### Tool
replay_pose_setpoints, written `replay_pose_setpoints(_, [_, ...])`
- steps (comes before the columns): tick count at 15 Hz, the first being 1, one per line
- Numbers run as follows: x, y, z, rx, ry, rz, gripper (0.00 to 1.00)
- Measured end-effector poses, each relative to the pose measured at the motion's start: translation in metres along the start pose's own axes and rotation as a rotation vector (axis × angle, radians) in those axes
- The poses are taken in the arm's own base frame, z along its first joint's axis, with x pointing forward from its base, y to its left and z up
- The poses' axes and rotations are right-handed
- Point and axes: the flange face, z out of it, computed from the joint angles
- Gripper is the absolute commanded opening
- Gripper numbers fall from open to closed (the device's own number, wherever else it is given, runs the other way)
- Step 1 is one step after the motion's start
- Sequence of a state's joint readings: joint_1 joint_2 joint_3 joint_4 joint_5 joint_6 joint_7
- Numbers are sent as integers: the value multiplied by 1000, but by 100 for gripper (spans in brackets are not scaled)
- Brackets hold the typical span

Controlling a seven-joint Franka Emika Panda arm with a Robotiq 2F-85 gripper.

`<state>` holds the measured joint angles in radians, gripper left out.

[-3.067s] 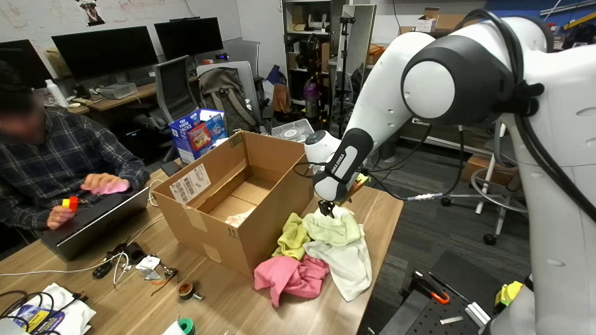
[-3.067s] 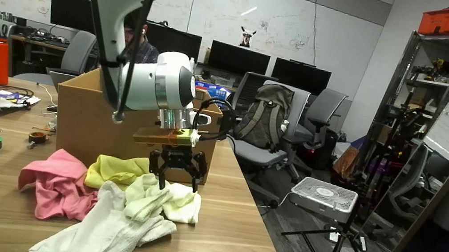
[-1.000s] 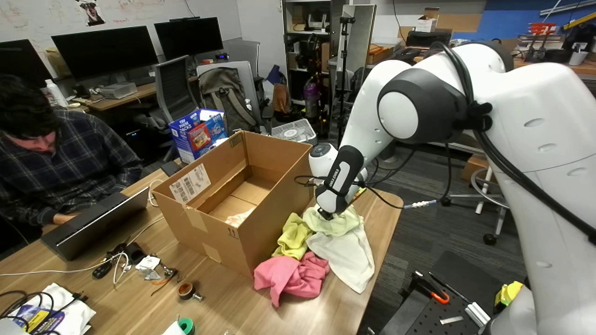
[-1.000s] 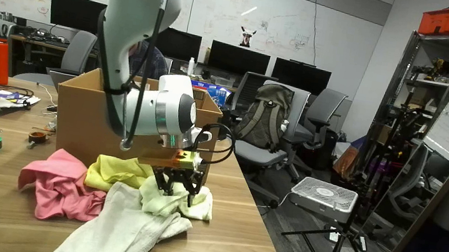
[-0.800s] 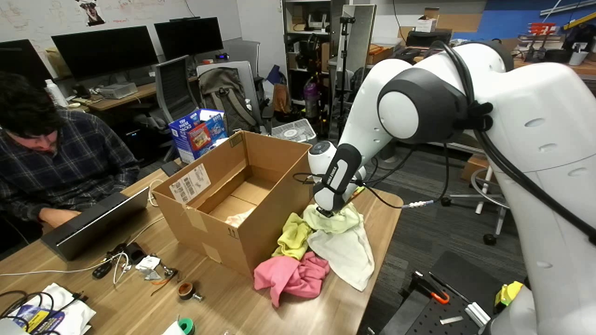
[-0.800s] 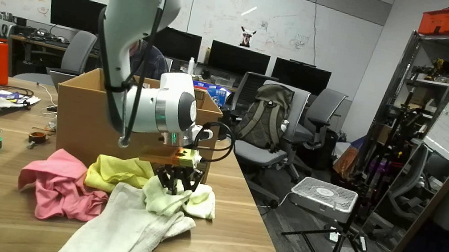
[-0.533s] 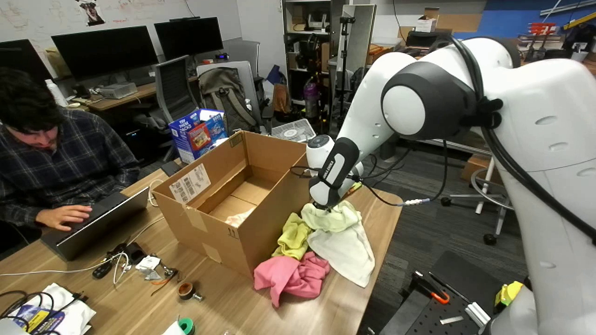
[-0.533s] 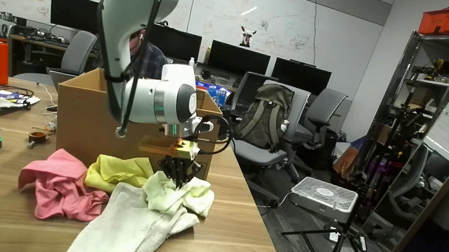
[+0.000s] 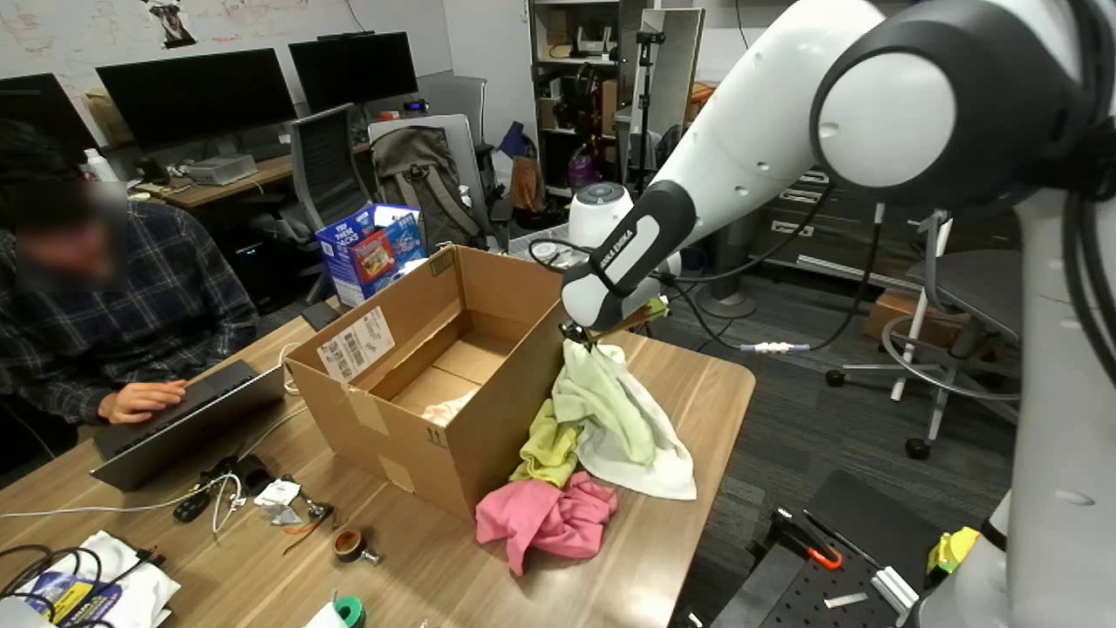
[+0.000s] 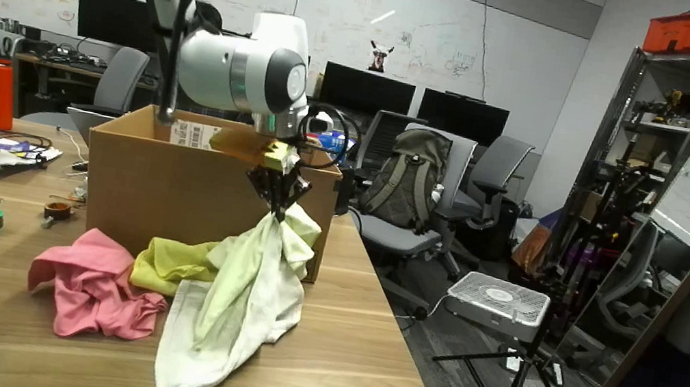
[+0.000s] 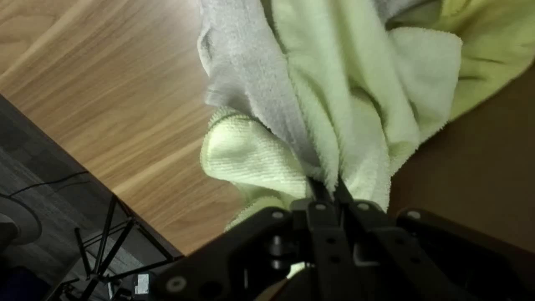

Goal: Pick up the clothes from the table and put them in the box

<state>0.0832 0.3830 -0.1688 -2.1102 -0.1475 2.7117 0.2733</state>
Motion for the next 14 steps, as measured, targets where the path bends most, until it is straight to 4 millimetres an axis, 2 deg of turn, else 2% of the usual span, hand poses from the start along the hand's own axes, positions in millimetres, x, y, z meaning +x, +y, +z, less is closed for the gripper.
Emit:
replay_pose_setpoints(3, [6, -4, -65, 42, 69, 47, 1])
replay_pose_setpoints(7, [0, -10, -148, 96, 148, 84, 1])
replay_pose_setpoints(14, [-23, -43, -265, 188, 267, 75, 1])
